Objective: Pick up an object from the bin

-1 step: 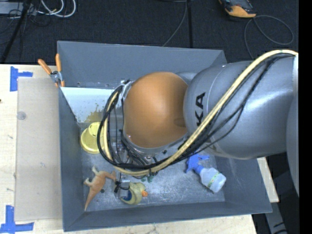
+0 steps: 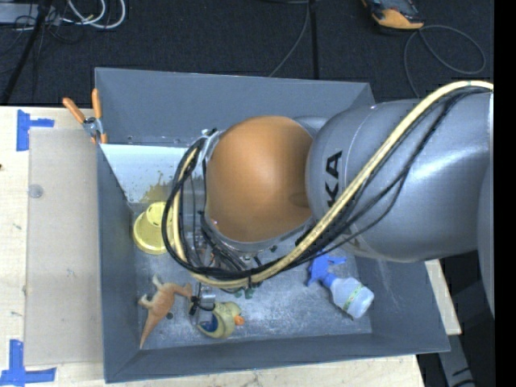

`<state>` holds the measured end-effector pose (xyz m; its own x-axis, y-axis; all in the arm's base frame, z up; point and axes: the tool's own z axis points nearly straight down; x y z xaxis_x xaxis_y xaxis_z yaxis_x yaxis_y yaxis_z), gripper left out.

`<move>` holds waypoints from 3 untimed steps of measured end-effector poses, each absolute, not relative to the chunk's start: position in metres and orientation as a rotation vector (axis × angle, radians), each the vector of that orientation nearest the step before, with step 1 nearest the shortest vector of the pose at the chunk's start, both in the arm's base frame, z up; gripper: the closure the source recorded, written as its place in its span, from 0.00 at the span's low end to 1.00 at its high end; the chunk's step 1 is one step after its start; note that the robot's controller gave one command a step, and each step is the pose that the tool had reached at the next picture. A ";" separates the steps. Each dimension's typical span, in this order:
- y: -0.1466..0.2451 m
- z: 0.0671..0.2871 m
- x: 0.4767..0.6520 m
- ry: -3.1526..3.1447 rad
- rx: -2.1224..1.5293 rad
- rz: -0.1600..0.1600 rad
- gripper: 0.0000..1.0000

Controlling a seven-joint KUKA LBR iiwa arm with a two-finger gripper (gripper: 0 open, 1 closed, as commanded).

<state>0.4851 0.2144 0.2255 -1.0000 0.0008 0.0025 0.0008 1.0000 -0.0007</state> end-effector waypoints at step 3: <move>0.178 0.106 0.471 -3.107 0.464 -0.002 0.00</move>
Offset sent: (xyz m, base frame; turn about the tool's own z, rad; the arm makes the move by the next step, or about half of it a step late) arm 0.0064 -0.0333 -0.1064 -0.3081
